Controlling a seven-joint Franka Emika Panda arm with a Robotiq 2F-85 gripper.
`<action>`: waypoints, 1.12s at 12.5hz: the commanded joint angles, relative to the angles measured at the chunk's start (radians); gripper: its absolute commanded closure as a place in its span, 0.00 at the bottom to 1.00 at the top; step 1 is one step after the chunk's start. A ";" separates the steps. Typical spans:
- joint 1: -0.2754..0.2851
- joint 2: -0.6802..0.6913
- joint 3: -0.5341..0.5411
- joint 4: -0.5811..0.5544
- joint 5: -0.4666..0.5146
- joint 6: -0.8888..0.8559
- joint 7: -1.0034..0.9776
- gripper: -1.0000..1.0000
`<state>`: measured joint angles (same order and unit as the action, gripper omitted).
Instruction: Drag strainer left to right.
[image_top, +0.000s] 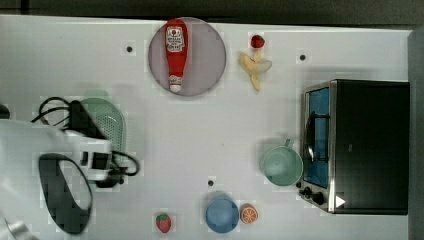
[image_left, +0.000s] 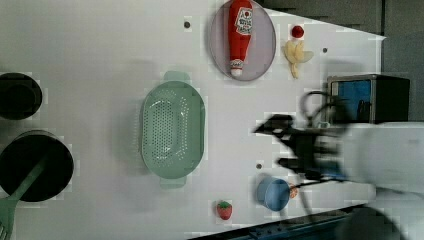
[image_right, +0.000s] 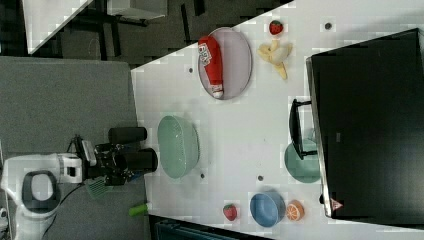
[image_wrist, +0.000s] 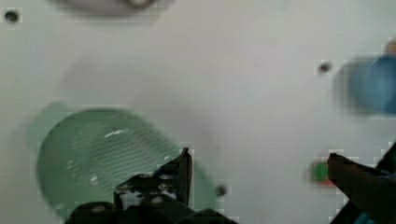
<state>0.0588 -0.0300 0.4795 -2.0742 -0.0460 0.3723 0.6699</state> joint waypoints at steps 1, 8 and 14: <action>-0.005 0.075 0.067 -0.025 0.022 0.129 0.347 0.00; 0.015 0.368 0.079 -0.128 0.008 0.562 0.655 0.00; 0.107 0.516 -0.075 -0.109 -0.044 0.714 0.658 0.00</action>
<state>0.1451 0.5015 0.3987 -2.2148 -0.0989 1.0820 1.2578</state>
